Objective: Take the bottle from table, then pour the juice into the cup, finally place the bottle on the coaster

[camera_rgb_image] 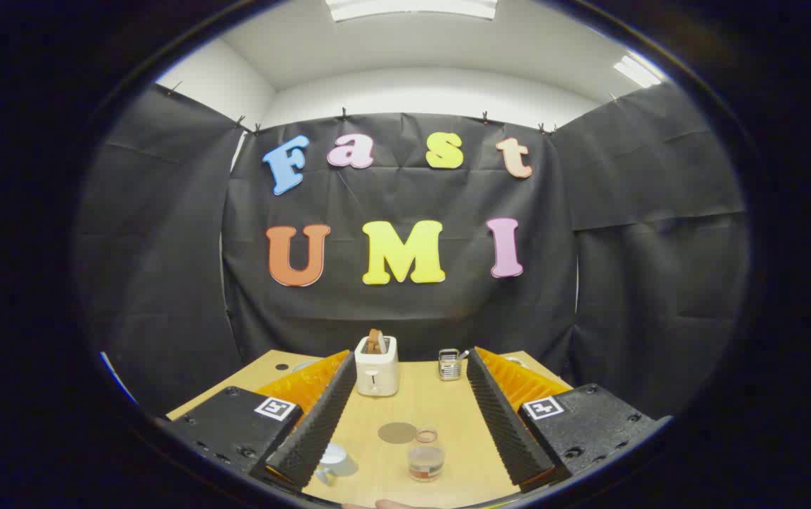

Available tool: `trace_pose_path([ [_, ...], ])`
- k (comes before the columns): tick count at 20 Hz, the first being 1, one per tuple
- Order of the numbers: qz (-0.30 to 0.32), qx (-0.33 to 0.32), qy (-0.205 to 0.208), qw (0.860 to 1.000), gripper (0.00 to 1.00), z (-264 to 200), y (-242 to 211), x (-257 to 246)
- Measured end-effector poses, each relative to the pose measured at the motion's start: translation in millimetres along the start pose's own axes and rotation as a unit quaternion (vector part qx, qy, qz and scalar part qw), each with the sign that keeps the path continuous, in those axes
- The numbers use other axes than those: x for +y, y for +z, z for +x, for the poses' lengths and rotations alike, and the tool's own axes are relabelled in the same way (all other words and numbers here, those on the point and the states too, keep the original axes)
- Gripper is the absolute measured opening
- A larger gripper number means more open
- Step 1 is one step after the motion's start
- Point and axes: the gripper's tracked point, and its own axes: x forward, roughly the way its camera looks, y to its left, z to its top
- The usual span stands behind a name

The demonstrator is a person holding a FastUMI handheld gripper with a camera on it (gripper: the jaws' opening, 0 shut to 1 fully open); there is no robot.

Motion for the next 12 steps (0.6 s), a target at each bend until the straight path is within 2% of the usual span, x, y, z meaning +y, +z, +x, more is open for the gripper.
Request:
trace_pose_path([
  [12,-0.002,-0.016,-0.003,1.0,1.0,-0.4,4.8,-8.4],
])
